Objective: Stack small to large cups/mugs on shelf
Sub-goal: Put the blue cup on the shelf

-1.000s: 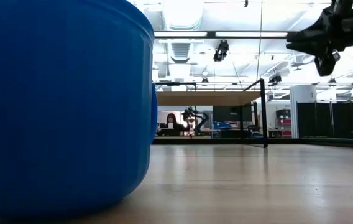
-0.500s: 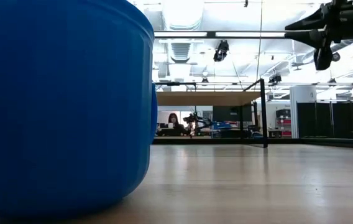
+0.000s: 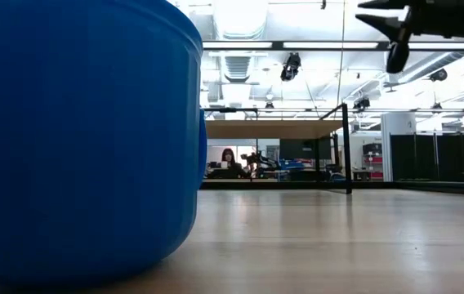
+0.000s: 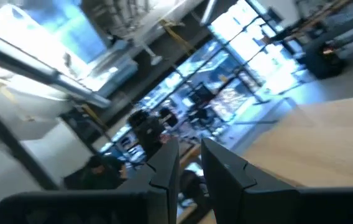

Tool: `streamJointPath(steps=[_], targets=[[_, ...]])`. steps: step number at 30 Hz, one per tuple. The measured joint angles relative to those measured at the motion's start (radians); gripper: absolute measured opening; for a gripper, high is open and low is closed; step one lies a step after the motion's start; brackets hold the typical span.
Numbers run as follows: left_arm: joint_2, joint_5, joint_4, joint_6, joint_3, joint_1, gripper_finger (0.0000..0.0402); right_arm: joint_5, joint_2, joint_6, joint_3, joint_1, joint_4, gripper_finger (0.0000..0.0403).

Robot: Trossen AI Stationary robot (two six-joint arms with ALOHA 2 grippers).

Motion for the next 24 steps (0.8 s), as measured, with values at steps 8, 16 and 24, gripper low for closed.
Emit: streamJointPath(steps=[8, 16, 24], targets=[[0.045, 0.0, -0.001, 0.003, 0.112, 0.0, 0.0047, -0.184, 0.116, 0.011, 0.167, 0.0, -0.028, 0.0063], [0.042, 0.0, -0.012, -0.003, 0.112, 0.0, 0.0047, -0.272, 0.254, -0.093, 0.607, 0.03, -0.702, 0.0063], [0.041, 0.0, -0.011, -0.003, 0.112, 0.0, 0.0047, -0.273, 0.485, -0.06, 0.995, 0.057, -1.437, 0.0063]])
